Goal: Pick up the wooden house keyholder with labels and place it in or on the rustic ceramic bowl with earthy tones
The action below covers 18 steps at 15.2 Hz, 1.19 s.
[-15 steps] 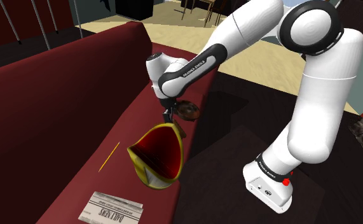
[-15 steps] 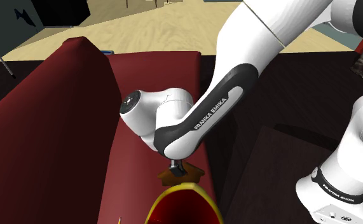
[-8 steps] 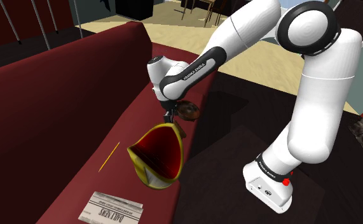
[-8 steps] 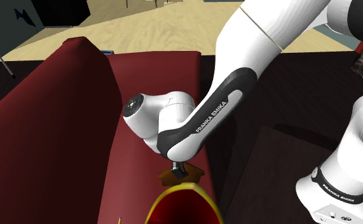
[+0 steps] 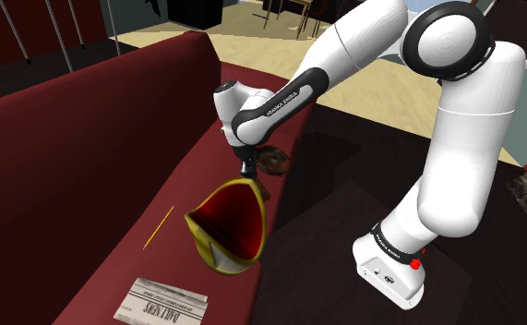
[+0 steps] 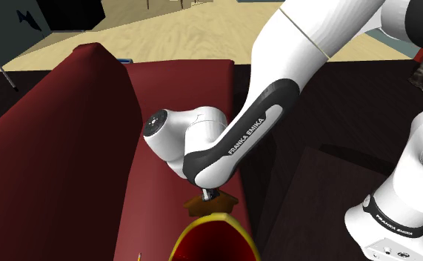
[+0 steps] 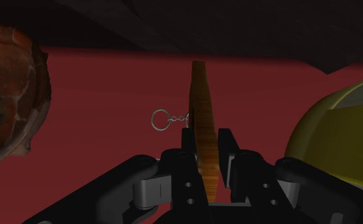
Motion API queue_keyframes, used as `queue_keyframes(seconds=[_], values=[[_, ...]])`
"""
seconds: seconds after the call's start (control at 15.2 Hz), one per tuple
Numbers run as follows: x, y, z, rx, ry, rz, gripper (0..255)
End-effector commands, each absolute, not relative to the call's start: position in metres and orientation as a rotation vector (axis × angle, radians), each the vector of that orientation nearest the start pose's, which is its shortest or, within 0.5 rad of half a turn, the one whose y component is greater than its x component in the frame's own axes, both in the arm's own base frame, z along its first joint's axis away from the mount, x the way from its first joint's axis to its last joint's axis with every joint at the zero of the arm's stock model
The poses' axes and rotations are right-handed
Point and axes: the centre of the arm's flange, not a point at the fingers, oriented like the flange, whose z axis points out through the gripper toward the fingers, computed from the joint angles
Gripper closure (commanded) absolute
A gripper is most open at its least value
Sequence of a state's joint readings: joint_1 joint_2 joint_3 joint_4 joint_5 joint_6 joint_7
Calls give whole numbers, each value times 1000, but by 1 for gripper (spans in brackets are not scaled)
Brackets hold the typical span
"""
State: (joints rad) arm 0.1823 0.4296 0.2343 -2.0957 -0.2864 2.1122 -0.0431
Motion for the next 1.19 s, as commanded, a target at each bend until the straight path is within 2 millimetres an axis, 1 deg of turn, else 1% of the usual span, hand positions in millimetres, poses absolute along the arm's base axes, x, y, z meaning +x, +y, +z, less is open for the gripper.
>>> queue_keyframes(seconds=[0.0,0.2,1.12], values=[[495,207,193,-3095,-1053,601,255],[495,207,193,-3095,-1053,600,255],[495,207,267,-3095,-1053,600,255]])
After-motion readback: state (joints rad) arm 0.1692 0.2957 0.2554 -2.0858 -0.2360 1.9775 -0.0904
